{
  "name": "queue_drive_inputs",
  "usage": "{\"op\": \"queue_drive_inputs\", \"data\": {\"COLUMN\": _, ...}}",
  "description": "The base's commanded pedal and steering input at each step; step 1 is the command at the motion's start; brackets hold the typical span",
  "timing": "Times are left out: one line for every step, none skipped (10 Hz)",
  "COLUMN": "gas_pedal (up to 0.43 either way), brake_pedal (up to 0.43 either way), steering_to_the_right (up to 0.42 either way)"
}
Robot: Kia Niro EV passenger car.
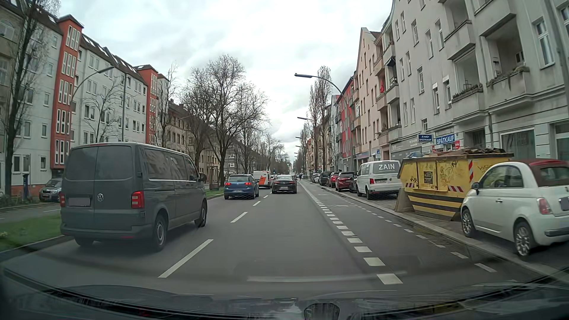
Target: Follow the waypoints while adhering to traffic rules and regulations
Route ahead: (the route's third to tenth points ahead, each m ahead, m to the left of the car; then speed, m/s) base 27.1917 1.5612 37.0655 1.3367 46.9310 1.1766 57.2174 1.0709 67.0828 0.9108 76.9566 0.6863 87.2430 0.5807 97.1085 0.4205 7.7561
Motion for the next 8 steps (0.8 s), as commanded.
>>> {"op": "queue_drive_inputs", "data": {"gas_pedal": 0.059, "brake_pedal": 0.012, "steering_to_the_right": -0.001}}
{"op": "queue_drive_inputs", "data": {"gas_pedal": 0.059, "brake_pedal": 0.012, "steering_to_the_right": -0.001}}
{"op": "queue_drive_inputs", "data": {"gas_pedal": 0.059, "brake_pedal": 0.018, "steering_to_the_right": -0.001}}
{"op": "queue_drive_inputs", "data": {"gas_pedal": 0.047, "brake_pedal": 0.012, "steering_to_the_right": -0.001}}
{"op": "queue_drive_inputs", "data": {"gas_pedal": 0.02, "brake_pedal": 0.018, "steering_to_the_right": -0.001}}
{"op": "queue_drive_inputs", "data": {"gas_pedal": 0.0, "brake_pedal": 0.018, "steering_to_the_right": -0.001}}
{"op": "queue_drive_inputs", "data": {"gas_pedal": 0.0, "brake_pedal": 0.012, "steering_to_the_right": -0.002}}
{"op": "queue_drive_inputs", "data": {"gas_pedal": 0.0, "brake_pedal": 0.018, "steering_to_the_right": -0.002}}
